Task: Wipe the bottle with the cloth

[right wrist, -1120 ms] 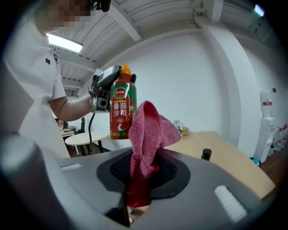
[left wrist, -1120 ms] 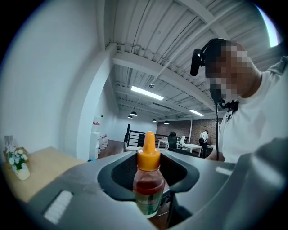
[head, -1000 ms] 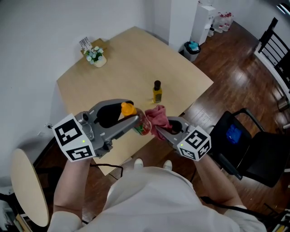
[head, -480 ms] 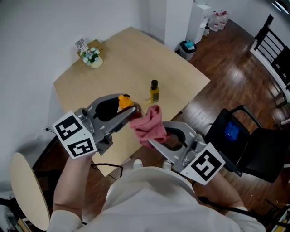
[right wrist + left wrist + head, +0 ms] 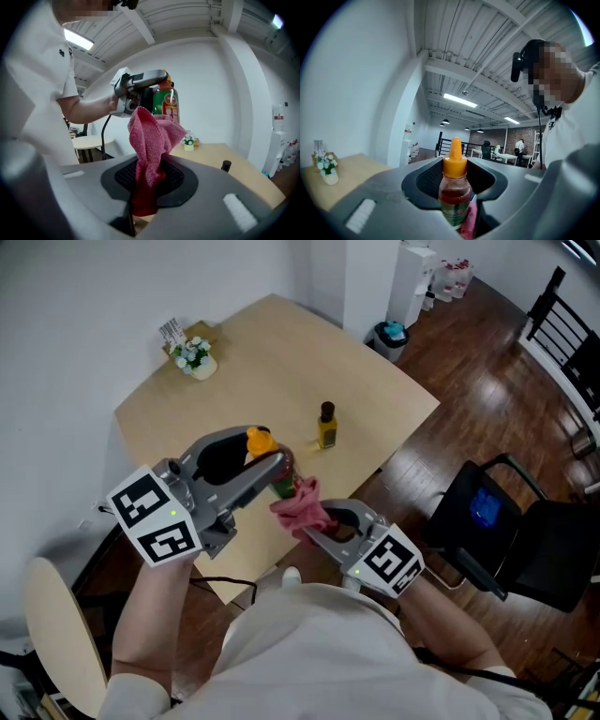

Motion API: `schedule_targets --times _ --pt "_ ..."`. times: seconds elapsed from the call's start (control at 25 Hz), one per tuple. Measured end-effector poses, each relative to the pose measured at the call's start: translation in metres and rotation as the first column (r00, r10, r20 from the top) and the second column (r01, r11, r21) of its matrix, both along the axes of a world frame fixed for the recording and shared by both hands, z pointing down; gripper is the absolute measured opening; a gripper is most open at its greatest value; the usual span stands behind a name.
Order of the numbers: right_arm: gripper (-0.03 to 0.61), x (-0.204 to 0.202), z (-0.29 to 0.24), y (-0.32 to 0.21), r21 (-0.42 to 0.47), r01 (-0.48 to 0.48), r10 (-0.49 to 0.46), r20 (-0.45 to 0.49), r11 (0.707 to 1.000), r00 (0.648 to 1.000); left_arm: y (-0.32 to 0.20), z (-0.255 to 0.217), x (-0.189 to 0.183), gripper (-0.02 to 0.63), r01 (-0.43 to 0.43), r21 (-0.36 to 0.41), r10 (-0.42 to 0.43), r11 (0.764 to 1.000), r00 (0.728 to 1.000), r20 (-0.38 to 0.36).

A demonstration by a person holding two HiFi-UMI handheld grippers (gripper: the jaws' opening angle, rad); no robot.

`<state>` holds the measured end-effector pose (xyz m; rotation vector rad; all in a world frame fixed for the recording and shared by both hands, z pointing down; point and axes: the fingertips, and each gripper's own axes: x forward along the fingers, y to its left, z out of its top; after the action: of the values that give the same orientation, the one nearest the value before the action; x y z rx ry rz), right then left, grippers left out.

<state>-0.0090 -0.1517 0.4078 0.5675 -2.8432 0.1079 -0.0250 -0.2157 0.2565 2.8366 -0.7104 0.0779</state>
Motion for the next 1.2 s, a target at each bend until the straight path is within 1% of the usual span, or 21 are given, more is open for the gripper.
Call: schedule_targets --times 0.12,0.2,0.36,0.56,0.72,0.84,1.0,1.08,1.2 --pt "0.084 0.014 0.030 -0.008 -0.060 -0.023 0.023 -0.005 0.998 1.000 -0.003 0.002 0.008 0.161 0.001 0.006 -0.001 1.000 1.000 0.002" --pt "0.084 0.013 0.048 -0.010 -0.100 -0.033 0.031 -0.024 0.994 0.999 -0.001 -0.002 0.005 0.161 -0.005 0.018 0.005 1.000 1.000 0.006" --pt "0.084 -0.019 0.060 0.000 -0.160 -0.027 0.022 -0.033 0.987 0.999 0.014 -0.019 -0.020 0.161 -0.035 0.036 0.036 0.999 0.999 -0.014" --pt "0.084 -0.051 0.043 -0.003 -0.151 0.006 -0.009 -0.018 0.989 1.000 0.023 -0.022 -0.025 0.161 -0.070 0.044 0.071 0.997 0.997 -0.016" --pt "0.084 -0.060 0.032 -0.006 -0.132 -0.004 0.002 -0.018 0.991 1.000 0.026 -0.006 -0.031 0.161 -0.085 0.043 0.083 0.995 0.996 0.037" --pt "0.084 -0.051 0.035 -0.008 -0.125 -0.043 0.038 -0.043 0.991 0.998 0.026 0.006 -0.040 0.161 -0.087 0.039 0.084 0.995 0.994 0.068" --pt "0.084 -0.025 0.038 -0.012 -0.127 -0.122 0.116 -0.057 0.984 0.992 0.023 0.022 -0.049 0.161 -0.090 0.023 0.088 0.996 0.993 0.074" --pt "0.084 -0.007 0.037 -0.015 -0.136 -0.180 0.174 -0.057 0.974 0.983 0.016 0.030 -0.053 0.161 -0.086 0.017 0.084 0.996 0.993 0.080" --pt "0.084 0.025 0.037 -0.011 -0.161 -0.267 0.259 -0.069 0.950 0.963 0.004 0.049 -0.058 0.161 -0.071 0.012 0.069 0.997 0.992 0.107"
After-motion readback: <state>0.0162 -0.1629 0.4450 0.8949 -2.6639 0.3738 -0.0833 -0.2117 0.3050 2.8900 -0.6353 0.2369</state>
